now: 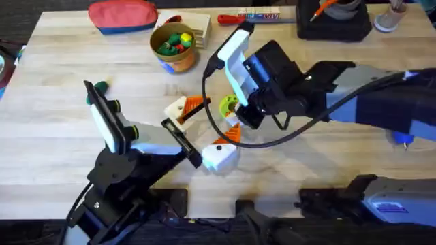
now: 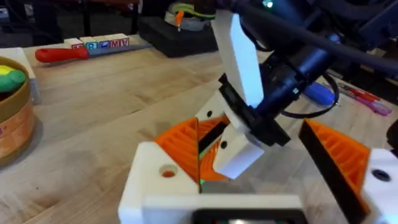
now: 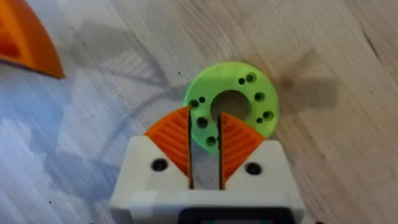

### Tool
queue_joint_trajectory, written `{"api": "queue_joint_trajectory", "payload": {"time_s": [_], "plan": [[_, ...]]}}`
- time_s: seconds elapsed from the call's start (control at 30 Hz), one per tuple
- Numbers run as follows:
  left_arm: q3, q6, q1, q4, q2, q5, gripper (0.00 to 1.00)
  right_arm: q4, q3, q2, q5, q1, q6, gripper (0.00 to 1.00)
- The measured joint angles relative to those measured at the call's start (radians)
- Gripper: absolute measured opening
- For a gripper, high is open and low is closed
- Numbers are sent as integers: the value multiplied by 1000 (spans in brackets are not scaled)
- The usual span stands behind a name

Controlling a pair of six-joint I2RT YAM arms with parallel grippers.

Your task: Pick up the gripper from the table and insert it into the empty holder that is missing its gripper. Then pick up a screw, insert it into the mounting hole, and use the screwdriver to tighten it. Finally, clean up the table by picking up the vegetable and placing it into the bucket.

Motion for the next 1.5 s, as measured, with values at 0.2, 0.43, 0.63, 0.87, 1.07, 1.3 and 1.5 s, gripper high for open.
{"api": "queue_joint_trajectory", "payload": {"time_s": [0.2, 0.43, 0.63, 0.87, 1.07, 1.3, 1.5], "plan": [[0, 0, 0, 0, 0, 0, 988, 0, 0, 0, 8, 0, -1, 195], [0, 0, 0, 0, 0, 0, 988, 6, 2, 23, 10, 0, -1, 68], [0, 0, 0, 0, 0, -1, 988, 0, 5, 23, 12, 0, -1, 3], [0, 0, 0, 0, 0, 0, 988, -95, 54, -2, 12, 0, -5, 3], [0, 0, 0, 0, 0, -1, 988, -214, 165, -117, 12, 0, -8, 3], [0, 0, 0, 0, 0, -1, 988, -291, 275, -233, 11, 0, -3, 3], [1, 4, 0, 0, 0, 24, 988, -296, 316, -262, -97, 12, 123, 3]]}}
